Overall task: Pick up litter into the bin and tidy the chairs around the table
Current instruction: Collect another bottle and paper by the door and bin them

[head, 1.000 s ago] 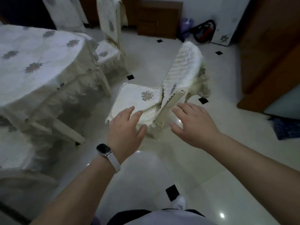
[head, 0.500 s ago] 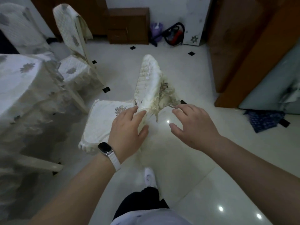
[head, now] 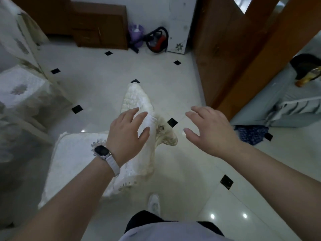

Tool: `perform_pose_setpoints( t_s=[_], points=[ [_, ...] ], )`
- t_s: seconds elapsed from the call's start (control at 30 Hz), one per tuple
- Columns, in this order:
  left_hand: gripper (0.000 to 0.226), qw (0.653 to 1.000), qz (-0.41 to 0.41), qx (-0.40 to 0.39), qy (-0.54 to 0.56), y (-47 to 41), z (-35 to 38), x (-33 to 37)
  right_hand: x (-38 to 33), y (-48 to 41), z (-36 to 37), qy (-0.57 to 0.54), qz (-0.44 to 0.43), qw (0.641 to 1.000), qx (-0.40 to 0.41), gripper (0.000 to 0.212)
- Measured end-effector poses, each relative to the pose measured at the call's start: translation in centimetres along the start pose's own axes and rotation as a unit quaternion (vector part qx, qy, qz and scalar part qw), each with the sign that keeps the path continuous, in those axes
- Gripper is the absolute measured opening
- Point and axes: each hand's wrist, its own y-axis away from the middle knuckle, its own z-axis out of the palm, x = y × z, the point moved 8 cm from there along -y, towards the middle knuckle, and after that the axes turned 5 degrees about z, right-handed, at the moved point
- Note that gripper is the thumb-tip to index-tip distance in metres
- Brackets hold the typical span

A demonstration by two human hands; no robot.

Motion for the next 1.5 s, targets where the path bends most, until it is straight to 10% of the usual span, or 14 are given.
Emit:
perform_pose_setpoints(
  t_s=[0.7,1.5],
  points=[
    [0.053,0.989,-0.15,0.013,-0.009,-16.2,6.6,-4.1,8.5,-22.6,7.8,-0.067,-0.14,0.986,-0.06,0.056],
    [0.053,0.988,-0.141,-0.003,-0.063,-44.9,13.7,-8.5,21.5,-49.8,12.3,-0.074,-0.173,0.981,-0.039,0.054]
  ],
)
